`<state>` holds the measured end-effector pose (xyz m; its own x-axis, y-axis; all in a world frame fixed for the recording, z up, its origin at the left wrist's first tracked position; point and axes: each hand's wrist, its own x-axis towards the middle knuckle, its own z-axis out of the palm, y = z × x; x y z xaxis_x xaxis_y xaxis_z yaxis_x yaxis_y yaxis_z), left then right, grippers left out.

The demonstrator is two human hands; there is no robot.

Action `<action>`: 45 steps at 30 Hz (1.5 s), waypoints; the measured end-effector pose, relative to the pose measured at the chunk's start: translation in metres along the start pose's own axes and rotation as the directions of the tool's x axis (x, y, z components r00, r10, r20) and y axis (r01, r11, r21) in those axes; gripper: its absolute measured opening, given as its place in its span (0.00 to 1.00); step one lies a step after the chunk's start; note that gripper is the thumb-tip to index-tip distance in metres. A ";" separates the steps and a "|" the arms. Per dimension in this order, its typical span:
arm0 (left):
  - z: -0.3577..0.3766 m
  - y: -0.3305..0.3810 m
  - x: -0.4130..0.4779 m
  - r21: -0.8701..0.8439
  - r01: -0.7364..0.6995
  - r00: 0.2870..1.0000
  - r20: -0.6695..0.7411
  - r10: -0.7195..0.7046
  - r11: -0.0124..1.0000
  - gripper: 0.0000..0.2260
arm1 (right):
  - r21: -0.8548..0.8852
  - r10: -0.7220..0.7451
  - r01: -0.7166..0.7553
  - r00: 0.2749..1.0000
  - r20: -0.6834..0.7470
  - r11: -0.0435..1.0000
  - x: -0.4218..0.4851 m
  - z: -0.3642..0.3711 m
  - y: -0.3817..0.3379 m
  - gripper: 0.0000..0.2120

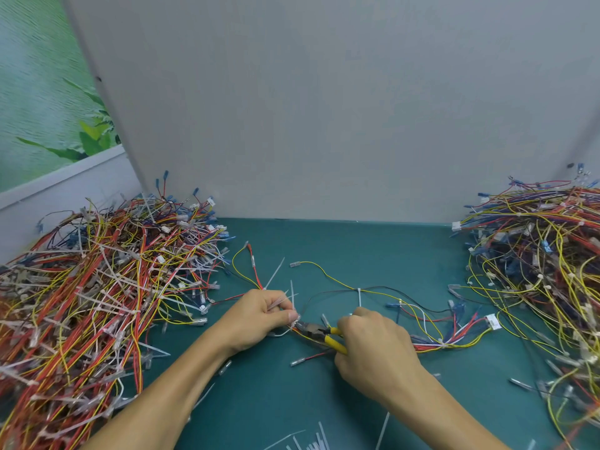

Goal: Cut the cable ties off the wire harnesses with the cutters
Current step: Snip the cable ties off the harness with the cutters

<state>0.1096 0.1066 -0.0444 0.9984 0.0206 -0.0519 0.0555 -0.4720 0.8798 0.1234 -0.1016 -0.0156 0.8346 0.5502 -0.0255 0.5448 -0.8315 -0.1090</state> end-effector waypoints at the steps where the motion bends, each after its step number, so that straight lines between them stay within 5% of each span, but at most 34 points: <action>1: 0.000 -0.001 0.000 0.009 0.000 1.000 -0.003 0.000 1.000 0.08 | -0.002 -0.004 0.004 1.000 0.002 1.000 0.001 0.000 0.000 0.04; 33: 0.000 -0.004 0.000 0.009 -0.004 0.999 -0.034 0.004 1.000 0.08 | 0.039 0.005 -0.005 1.000 -0.006 0.999 0.006 -0.001 -0.010 0.02; 45: 0.009 -0.011 -0.001 0.079 -0.024 0.991 -0.126 0.034 0.997 0.07 | -0.072 -0.074 0.074 0.997 0.009 0.995 0.000 0.012 -0.017 0.11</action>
<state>0.1080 0.1036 -0.0584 0.9926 0.1155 0.0379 0.0307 -0.5401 0.8410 0.1131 -0.0868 -0.0261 0.7913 0.6108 -0.0267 0.6098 -0.7916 -0.0384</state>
